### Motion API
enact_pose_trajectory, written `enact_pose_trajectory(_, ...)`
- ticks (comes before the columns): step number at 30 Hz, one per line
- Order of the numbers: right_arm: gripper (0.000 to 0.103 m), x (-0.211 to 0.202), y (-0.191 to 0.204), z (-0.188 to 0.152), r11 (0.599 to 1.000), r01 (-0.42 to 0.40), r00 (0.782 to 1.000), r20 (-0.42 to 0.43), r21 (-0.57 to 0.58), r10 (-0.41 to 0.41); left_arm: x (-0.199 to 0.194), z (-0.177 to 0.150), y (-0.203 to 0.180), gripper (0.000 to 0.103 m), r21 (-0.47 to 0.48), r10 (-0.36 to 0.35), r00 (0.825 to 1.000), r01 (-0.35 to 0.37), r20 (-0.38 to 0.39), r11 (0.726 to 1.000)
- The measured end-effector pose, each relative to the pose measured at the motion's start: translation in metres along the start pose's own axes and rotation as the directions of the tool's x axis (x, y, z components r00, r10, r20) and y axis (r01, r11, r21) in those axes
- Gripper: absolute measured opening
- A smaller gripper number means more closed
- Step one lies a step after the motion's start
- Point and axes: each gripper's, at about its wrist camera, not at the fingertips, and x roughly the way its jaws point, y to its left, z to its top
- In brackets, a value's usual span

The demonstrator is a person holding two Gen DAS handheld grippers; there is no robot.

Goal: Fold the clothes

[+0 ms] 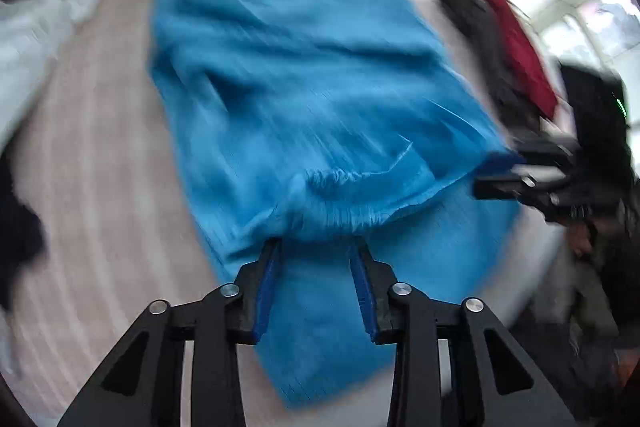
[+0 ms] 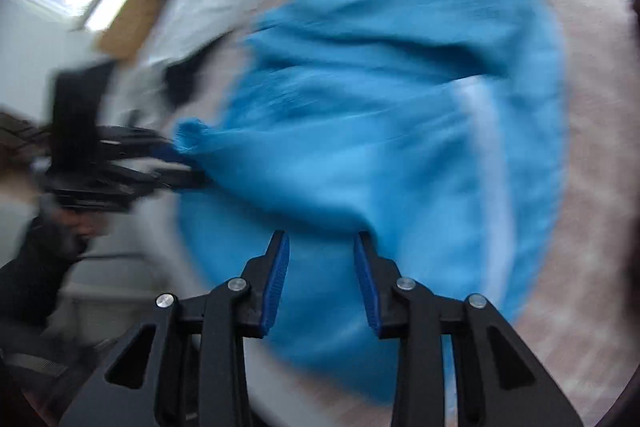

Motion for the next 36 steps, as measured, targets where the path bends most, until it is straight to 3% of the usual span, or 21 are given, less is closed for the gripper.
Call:
enact_pose_trajectory(1, 0.033, -0.006, -0.015, 0.002, 0.995, 0.090, 0.996, 0.025, 0.044, -0.091, 0.001, 0.012, 0.008, 0.030, -0.039, 0.018, 1.000, -0.018, 0.021, 0.999)
enact_pose_trajectory(2, 0.033, -0.014, -0.029, 0.002, 0.992, 0.085, 0.995, 0.039, 0.092, -0.089, -0.002, 0.019, 0.014, 0.030, -0.071, 0.009, 0.999, -0.007, 0.035, 0.997)
enact_pose_trajectory(4, 0.033, -0.031, -0.044, 0.002, 0.991, -0.016, 0.998, 0.057, 0.131, 0.008, -0.016, 0.021, 0.015, 0.030, -0.059, 0.015, 0.997, -0.011, 0.073, 0.998)
enact_pose_trajectory(6, 0.035, -0.052, -0.044, 0.001, 0.996, -0.016, 0.994, 0.106, 0.089, 0.006, -0.026, 0.016, 0.010, 0.032, -0.010, 0.057, 0.995, -0.057, 0.088, 0.998)
enact_pose_trajectory(9, 0.045, -0.059, -0.038, 0.004, 0.999, 0.046, 0.990, 0.134, 0.008, -0.046, -0.033, 0.007, 0.005, 0.034, 0.056, 0.095, 0.991, -0.101, 0.096, 0.993)
enact_pose_trajectory(15, 0.048, -0.030, -0.034, 0.020, 0.990, 0.122, 0.990, 0.078, -0.073, -0.117, 0.008, 0.016, 0.009, 0.035, 0.065, 0.137, 0.990, -0.137, 0.016, 0.988)
enact_pose_trajectory(17, 0.043, -0.016, -0.034, 0.023, 0.985, 0.154, 0.986, 0.071, -0.082, -0.148, 0.020, 0.027, 0.007, 0.035, 0.070, 0.179, 0.984, -0.179, 0.018, 0.981)
enact_pose_trajectory(19, 0.024, -0.015, -0.043, 0.022, 0.985, 0.162, 0.985, 0.071, -0.053, -0.158, 0.028, 0.035, 0.005, 0.037, 0.078, 0.206, 0.979, -0.206, 0.016, 0.975)
enact_pose_trajectory(27, 0.028, -0.030, -0.056, 0.010, 0.997, 0.072, 0.993, 0.091, -0.009, -0.071, 0.000, 0.021, 0.012, 0.036, 0.011, 0.192, 0.980, -0.193, 0.059, 0.981)
enact_pose_trajectory(30, 0.028, -0.019, -0.055, 0.008, 0.991, 0.130, 0.990, 0.065, -0.030, -0.128, 0.000, 0.015, 0.019, 0.036, -0.016, 0.234, 0.971, -0.233, 0.056, 0.972)
enact_pose_trajectory(33, 0.027, -0.020, -0.051, 0.007, 0.989, 0.148, 0.987, 0.068, -0.028, -0.146, -0.005, 0.005, 0.031, 0.036, -0.084, 0.191, 0.981, -0.188, 0.030, 0.979)
enact_pose_trajectory(36, 0.028, -0.040, -0.045, -0.008, 0.990, 0.142, 0.986, 0.089, -0.022, -0.140, -0.018, -0.012, 0.029, 0.036, -0.070, 0.199, 0.980, -0.198, 0.018, 0.978)
